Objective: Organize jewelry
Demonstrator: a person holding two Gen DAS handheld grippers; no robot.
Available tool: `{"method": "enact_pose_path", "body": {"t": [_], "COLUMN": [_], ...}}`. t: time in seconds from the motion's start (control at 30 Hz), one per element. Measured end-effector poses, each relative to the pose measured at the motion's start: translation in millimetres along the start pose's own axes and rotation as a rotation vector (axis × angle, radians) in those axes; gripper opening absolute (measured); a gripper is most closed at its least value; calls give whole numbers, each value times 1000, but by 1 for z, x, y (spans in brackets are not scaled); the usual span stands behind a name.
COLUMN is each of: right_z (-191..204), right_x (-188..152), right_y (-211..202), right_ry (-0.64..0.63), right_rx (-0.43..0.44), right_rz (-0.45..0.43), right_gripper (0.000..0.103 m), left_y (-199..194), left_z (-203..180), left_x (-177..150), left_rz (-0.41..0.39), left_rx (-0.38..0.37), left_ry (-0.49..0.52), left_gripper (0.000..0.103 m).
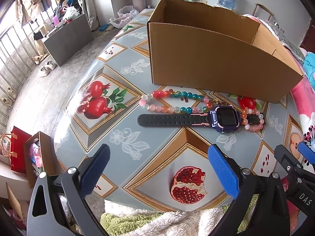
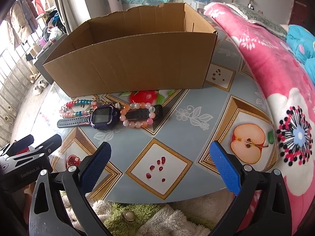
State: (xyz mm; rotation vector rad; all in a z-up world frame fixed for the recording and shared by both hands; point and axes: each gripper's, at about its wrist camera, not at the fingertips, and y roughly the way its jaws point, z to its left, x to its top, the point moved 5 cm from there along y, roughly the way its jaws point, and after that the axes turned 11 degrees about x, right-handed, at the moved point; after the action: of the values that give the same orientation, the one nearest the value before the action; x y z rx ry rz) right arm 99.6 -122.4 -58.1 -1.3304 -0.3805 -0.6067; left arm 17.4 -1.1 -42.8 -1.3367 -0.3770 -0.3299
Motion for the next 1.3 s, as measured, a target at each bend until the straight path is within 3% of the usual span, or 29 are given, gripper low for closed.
{"method": "enact_pose_path", "body": {"t": [1.3], "right_z": [-1], "right_x": [3], "right_y": [-3], "right_ry": [6], "right_rx": [10], "right_rz": [-12], "right_gripper": [96], "left_y": [-7], "left_z": [0], "left_x": [0], "left_rz": [-22], "left_rx": [12], "left_ry": [5], "left_gripper": [98]}}
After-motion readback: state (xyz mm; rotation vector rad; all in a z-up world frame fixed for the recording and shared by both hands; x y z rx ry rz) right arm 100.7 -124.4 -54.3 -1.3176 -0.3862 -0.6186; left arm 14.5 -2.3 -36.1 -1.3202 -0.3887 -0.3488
